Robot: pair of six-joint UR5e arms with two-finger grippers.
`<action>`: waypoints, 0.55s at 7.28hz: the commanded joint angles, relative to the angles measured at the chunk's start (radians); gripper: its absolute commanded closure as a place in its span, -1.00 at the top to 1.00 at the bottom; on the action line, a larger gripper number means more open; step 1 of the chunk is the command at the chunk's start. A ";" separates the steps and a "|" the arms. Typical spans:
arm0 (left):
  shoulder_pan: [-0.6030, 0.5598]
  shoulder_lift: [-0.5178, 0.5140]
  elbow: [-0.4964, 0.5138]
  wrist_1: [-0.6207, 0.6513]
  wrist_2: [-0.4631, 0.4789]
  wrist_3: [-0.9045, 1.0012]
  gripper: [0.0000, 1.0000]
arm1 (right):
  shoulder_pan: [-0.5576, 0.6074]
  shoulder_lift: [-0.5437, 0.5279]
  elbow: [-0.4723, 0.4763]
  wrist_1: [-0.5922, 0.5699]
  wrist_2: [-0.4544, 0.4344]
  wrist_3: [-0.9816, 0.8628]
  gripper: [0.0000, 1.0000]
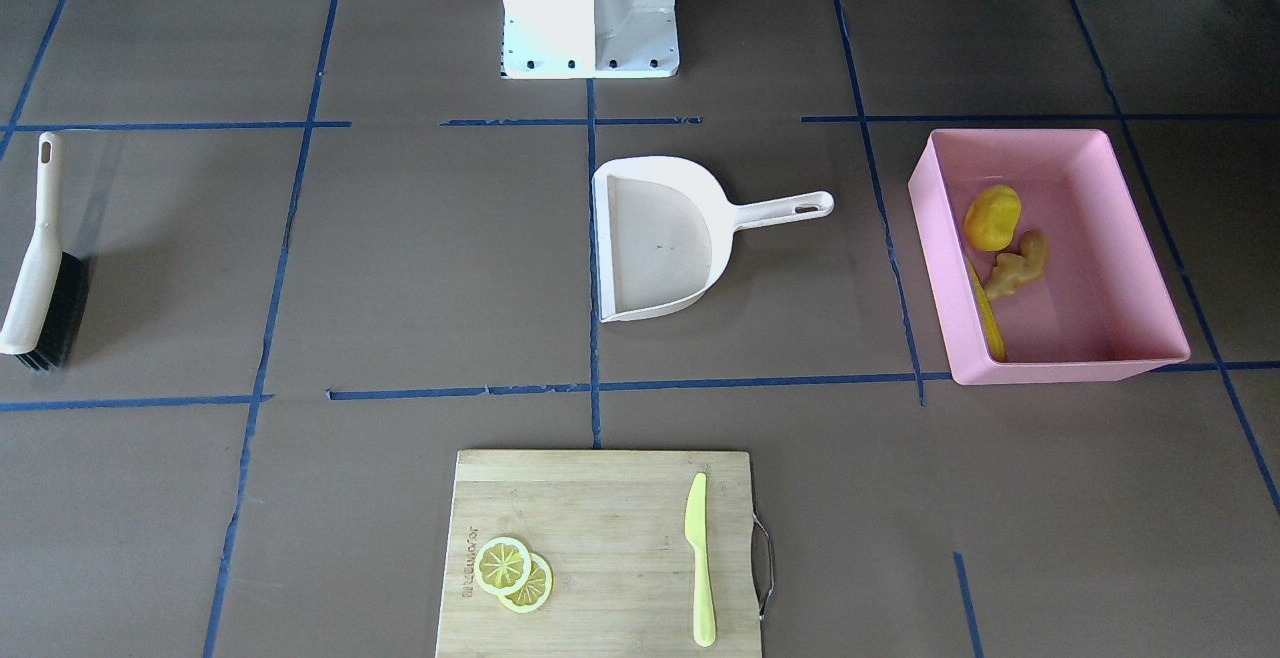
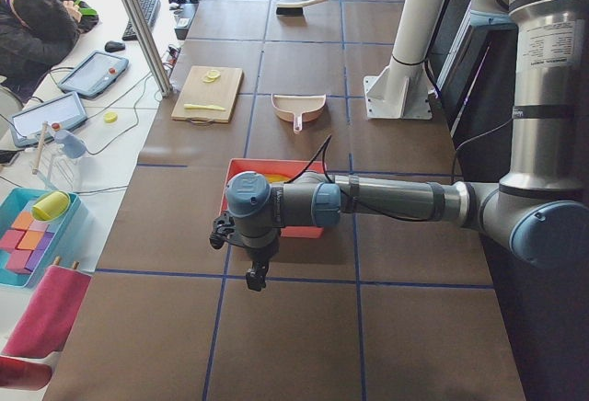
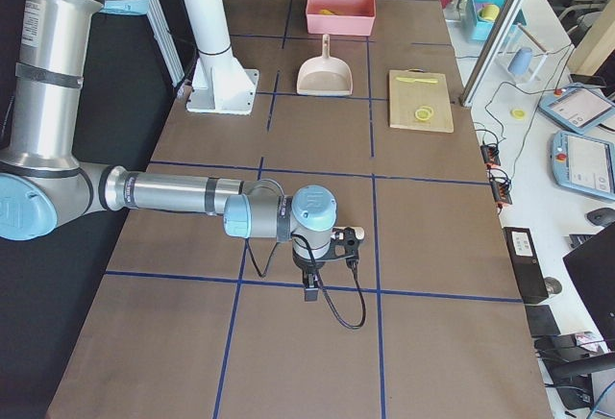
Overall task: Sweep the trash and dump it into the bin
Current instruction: 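Release the brush and withdraw the right gripper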
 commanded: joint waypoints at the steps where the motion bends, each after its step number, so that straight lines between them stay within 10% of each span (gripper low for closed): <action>1: 0.001 0.000 0.000 0.000 0.004 -0.001 1.00 | 0.000 0.016 -0.016 0.007 0.003 -0.001 1.00; 4: 0.002 0.001 0.006 0.000 0.003 0.000 1.00 | 0.000 0.016 -0.013 0.010 0.008 0.002 1.00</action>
